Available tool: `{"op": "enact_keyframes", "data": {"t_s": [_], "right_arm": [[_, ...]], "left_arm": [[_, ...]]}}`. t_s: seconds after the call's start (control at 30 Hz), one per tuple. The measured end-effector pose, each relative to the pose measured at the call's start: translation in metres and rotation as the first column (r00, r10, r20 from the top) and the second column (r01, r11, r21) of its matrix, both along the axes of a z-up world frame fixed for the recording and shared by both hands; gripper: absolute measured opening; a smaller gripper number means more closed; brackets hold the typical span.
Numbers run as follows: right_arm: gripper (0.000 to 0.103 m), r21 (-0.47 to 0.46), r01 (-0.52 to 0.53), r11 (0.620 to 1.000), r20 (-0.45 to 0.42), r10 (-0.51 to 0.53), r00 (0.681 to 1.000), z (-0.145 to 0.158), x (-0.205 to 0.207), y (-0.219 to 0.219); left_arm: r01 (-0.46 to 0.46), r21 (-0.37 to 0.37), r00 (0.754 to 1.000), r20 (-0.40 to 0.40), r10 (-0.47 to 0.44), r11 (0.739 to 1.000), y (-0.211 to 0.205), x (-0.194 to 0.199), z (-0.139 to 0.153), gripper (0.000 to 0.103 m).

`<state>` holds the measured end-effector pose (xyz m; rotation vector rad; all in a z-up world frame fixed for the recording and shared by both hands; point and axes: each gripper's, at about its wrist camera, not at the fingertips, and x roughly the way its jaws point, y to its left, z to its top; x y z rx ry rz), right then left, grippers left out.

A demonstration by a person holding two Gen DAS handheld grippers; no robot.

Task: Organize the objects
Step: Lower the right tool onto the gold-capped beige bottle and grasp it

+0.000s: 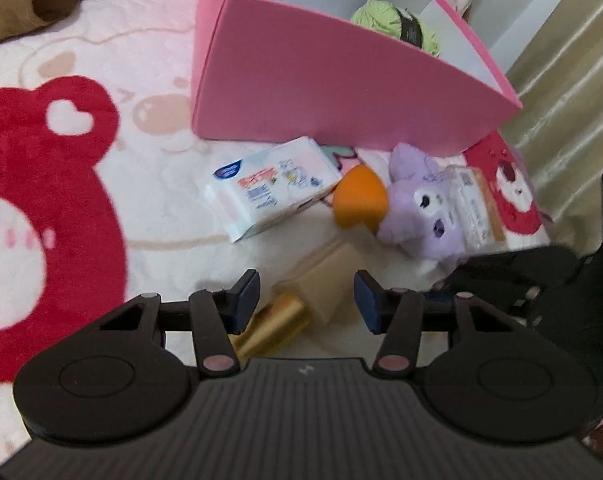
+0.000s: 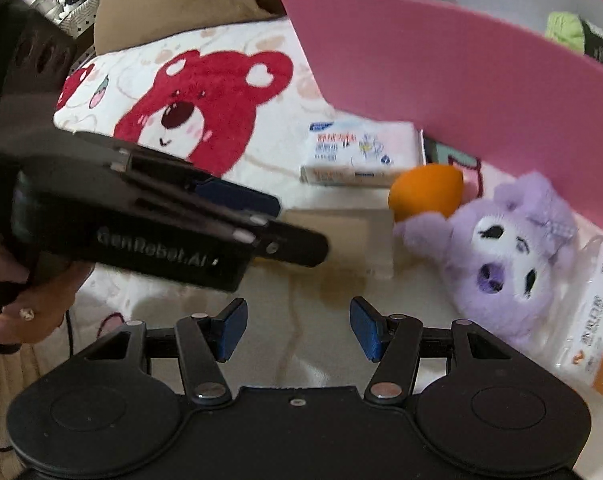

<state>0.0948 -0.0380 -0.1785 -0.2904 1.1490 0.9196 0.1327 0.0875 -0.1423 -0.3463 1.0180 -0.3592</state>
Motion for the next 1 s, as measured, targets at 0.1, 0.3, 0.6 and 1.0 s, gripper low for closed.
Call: {"op": "enact_keyframes", "data": {"t_s": [0.1, 0.3, 0.6, 1.0], "right_arm": [[0.062, -0.008, -0.035, 0.999, 0.05, 0.035, 0.998, 0.0, -0.005, 0.001], [0.068, 0.002, -0.072, 0.997, 0.077, 0.072, 0.994, 0.003, -0.01, 0.002], [0.085, 0.01, -0.016, 1.0, 0.06, 0.016, 0.998, 0.009, -0.007, -0.007], [0.085, 0.032, 0.08, 0.996, 0.044, -0.082, 0.996, -0.002, -0.002, -0.006]], "left_arm": [[0.003, -0.049, 0.999, -0.04, -0.005, 0.999, 0.0, 0.003, -0.005, 0.047], [-0.042, -0.211, 0.986, -0.164, 0.007, 0.977, 0.007, -0.003, -0.016, 0.047], [-0.066, -0.351, 0.966, -0.259, -0.029, 0.934, 0.0, -0.005, -0.031, 0.047], [-0.049, -0.164, 0.995, -0.094, 0.034, 0.985, -0.01, -0.011, -0.016, 0.041]]}}
